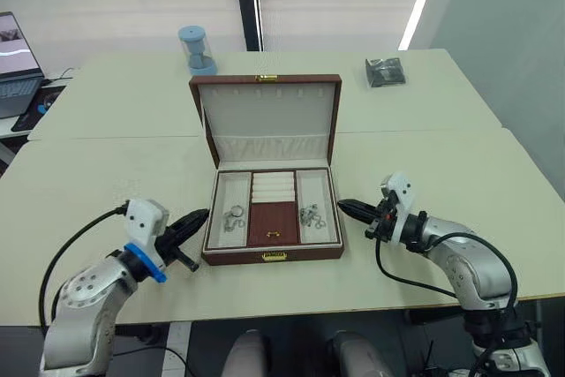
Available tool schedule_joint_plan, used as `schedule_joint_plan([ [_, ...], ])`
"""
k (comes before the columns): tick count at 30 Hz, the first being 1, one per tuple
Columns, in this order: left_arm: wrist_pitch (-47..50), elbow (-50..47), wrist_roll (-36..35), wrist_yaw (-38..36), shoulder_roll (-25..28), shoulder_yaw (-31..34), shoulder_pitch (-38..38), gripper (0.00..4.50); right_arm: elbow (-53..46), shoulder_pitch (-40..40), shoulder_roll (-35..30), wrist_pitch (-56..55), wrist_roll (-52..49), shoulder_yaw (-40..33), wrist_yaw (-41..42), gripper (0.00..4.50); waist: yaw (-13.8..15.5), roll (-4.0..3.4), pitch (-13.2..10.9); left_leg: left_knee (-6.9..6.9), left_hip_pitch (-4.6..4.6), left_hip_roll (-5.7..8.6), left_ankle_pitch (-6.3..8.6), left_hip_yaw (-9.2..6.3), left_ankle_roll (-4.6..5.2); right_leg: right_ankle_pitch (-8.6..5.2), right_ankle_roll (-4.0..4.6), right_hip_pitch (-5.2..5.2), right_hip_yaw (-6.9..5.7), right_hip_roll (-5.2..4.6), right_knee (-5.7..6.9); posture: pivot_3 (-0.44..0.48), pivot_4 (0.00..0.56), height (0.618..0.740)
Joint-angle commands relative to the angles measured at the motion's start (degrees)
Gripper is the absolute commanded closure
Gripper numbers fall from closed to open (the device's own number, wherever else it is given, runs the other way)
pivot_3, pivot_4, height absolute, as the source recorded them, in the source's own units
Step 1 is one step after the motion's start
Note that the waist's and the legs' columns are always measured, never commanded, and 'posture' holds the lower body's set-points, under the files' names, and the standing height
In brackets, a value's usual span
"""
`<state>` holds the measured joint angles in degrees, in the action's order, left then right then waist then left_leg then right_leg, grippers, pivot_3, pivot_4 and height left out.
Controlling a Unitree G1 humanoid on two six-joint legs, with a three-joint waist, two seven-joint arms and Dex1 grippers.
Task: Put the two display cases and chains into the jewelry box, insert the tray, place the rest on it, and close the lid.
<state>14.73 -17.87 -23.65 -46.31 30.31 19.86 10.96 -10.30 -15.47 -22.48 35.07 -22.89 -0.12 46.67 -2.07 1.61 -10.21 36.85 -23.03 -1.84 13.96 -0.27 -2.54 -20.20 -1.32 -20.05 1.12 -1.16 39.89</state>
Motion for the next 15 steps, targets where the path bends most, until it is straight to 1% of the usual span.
schedule_joint_plan([
  [1,-1.2,-9.1,-4.7,-1.3,1.0,5.3,5.6,4.50,4.3,-5.0,-1.2,-4.2,-1.4,-2.1,2.5,4.47,0.1,0.01,0.0,0.00,0.00,0.00,0.00,0.00,0.00,0.00,0.00,0.00,0.00,0.00,0.00,0.000,0.150,0.740],
  [3,-1.4,-12.0,-6.4,-1.3,0.8,6.7,8.5,4.50,7.6,-7.1,-1.4,-6.2,-1.1,-1.7,3.5,4.47,0.2,0.01,0.0,0.01,0.04,-0.01,0.00,-0.05,0.00,0.00,0.00,0.04,-0.05,0.00,0.01,0.000,0.150,0.740],
  [5,-1.3,-17.0,-10.8,0.7,-2.2,10.0,13.6,4.50,13.5,-11.6,-1.0,-9.6,0.0,-1.2,4.6,4.47,0.2,0.01,0.0,0.02,0.05,-0.02,0.00,-0.08,0.00,0.00,0.00,0.07,-0.08,0.01,0.02,0.000,0.150,0.740],
  [7,-3.0,-21.1,-13.1,1.8,-5.1,12.0,17.7,4.50,18.9,-15.4,-0.5,-12.4,0.6,-1.0,5.6,4.47,0.1,0.01,0.0,0.04,0.04,0.02,0.00,0.03,0.02,0.01,0.00,0.06,0.02,-0.02,0.00,0.000,0.150,0.740],
  [10,-7.2,-27.7,-14.8,0.0,-8.8,13.5,26.3,4.50,28.6,-21.9,0.6,-17.3,1.7,-1.5,6.6,4.47,0.1,0.06,0.0,0.04,0.04,0.01,0.02,0.09,0.04,0.01,0.00,0.06,0.04,-0.02,-0.02,0.000,0.150,0.740],
  [15,-12.0,-34.0,-17.7,-0.4,-13.3,16.2,36.8,4.50,44.6,-31.6,2.1,-26.7,4.3,-2.4,6.9,4.47,0.0,0.06,-0.1,0.04,0.05,-0.02,0.02,0.13,0.04,0.01,0.02,0.05,0.09,0.03,-0.04,0.000,0.150,0.740],
])
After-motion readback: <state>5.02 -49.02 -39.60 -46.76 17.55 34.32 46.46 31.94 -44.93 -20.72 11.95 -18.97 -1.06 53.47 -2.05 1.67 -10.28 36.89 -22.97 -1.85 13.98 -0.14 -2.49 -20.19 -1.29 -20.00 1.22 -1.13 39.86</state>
